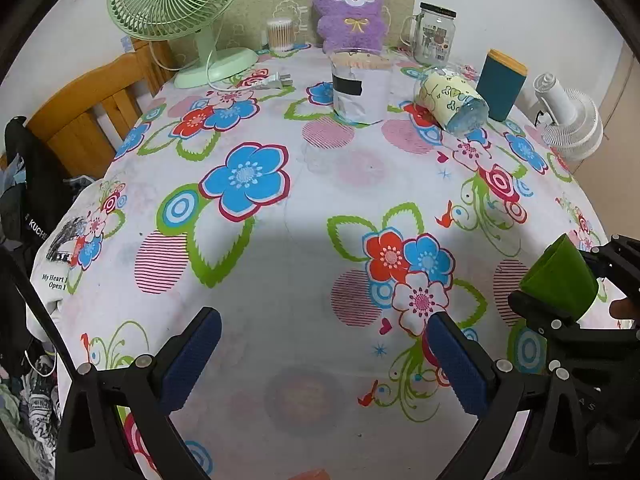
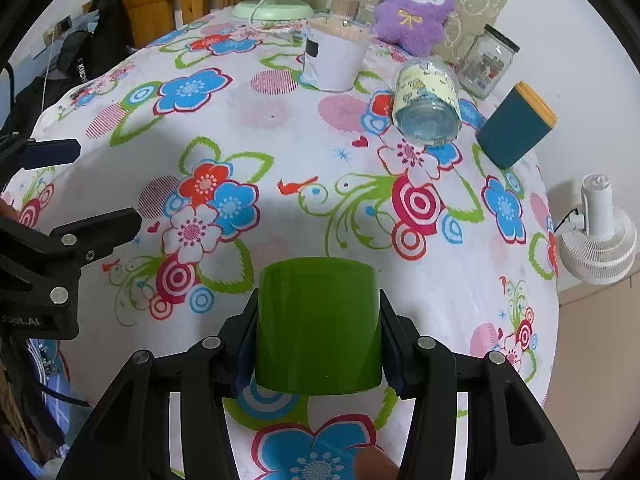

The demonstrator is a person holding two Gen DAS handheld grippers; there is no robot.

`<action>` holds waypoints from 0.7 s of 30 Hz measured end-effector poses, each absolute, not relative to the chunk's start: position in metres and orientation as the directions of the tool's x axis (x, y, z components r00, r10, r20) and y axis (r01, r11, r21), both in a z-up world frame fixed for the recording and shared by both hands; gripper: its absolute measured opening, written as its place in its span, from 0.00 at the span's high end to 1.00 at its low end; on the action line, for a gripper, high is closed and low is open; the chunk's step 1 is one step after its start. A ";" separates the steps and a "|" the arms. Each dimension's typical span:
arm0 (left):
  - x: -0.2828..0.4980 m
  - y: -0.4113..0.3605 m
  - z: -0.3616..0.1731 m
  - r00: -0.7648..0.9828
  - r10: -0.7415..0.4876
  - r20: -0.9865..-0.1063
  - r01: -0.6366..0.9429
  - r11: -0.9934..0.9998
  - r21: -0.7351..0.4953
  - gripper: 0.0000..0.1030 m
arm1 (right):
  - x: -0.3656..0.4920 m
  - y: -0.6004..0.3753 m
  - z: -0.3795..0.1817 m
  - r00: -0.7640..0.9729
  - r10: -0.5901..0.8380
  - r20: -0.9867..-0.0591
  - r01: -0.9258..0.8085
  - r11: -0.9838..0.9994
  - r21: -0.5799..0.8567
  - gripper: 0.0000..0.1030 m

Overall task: Flip cup upside down
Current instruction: 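Lift the green cup with the right tool toward the left tool, then set the green cup down on the table and open the right tool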

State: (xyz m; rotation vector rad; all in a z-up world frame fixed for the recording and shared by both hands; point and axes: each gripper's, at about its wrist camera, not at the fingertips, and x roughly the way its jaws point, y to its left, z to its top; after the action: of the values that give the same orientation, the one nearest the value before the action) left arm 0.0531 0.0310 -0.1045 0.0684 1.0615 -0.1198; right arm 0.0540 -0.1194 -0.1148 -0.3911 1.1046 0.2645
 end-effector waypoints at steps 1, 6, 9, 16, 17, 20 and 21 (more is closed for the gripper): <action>0.053 0.030 -0.105 0.481 -0.064 -0.874 0.130 0.991 -0.001 0.00 | 0.054 -0.120 -0.116 0.427 0.015 -0.904 -0.395 0.903 -0.172 0.47; 0.052 0.030 -0.105 0.480 -0.064 -0.875 0.128 0.992 -0.002 0.00 | 0.056 -0.123 -0.117 0.416 0.025 -0.909 -0.384 0.911 -0.151 0.27; 0.051 0.030 -0.105 0.481 -0.066 -0.874 0.128 0.992 -0.005 0.00 | 0.054 -0.122 -0.114 0.425 0.034 -0.905 -0.390 0.909 -0.149 0.24; 0.048 0.031 -0.099 0.487 -0.067 -0.871 0.123 0.992 -0.008 0.00 | 0.051 -0.120 -0.108 0.434 0.049 -0.899 -0.395 0.908 -0.141 0.23; 0.047 0.032 -0.098 0.488 -0.066 -0.870 0.122 0.993 -0.007 0.00 | 0.051 -0.120 -0.108 0.435 0.050 -0.899 -0.394 0.908 -0.140 0.23; 0.046 0.032 -0.096 0.490 -0.062 -0.869 0.118 0.993 -0.004 0.00 | 0.050 -0.122 -0.107 0.437 0.052 -0.898 -0.391 0.910 -0.137 0.23; 0.045 0.032 -0.096 0.491 -0.062 -0.869 0.117 0.993 -0.005 0.00 | 0.050 -0.124 -0.106 0.440 0.053 -0.896 -0.388 0.912 -0.136 0.23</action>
State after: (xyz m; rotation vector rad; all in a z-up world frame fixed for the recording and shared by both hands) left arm 0.0448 0.0317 -0.0955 0.0577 1.0525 -0.1086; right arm 0.0498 -0.1236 -0.1059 -0.3458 1.0858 0.2806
